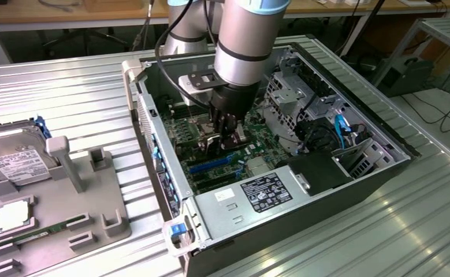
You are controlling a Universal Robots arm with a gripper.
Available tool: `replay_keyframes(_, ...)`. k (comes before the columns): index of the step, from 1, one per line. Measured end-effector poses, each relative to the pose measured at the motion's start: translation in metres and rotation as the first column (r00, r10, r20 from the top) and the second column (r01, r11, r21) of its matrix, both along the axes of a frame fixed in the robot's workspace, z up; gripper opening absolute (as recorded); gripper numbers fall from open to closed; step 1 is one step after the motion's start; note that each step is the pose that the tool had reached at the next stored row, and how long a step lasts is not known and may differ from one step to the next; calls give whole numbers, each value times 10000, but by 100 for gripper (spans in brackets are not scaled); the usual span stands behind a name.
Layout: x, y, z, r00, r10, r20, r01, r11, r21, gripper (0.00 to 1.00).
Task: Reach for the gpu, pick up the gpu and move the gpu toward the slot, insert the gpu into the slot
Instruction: 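Insert the gpu into the slot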
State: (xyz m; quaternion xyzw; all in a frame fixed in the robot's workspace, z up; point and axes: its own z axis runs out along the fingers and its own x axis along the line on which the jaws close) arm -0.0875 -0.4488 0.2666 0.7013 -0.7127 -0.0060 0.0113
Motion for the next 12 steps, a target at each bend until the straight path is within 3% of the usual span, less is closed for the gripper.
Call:
replay_keyframes(4,0,-49,-2,10000,-2,0,2,10000,43,28)
replay_keyframes(12,-16,-51,-39,10000,-1,-1,1,9998,189,28)
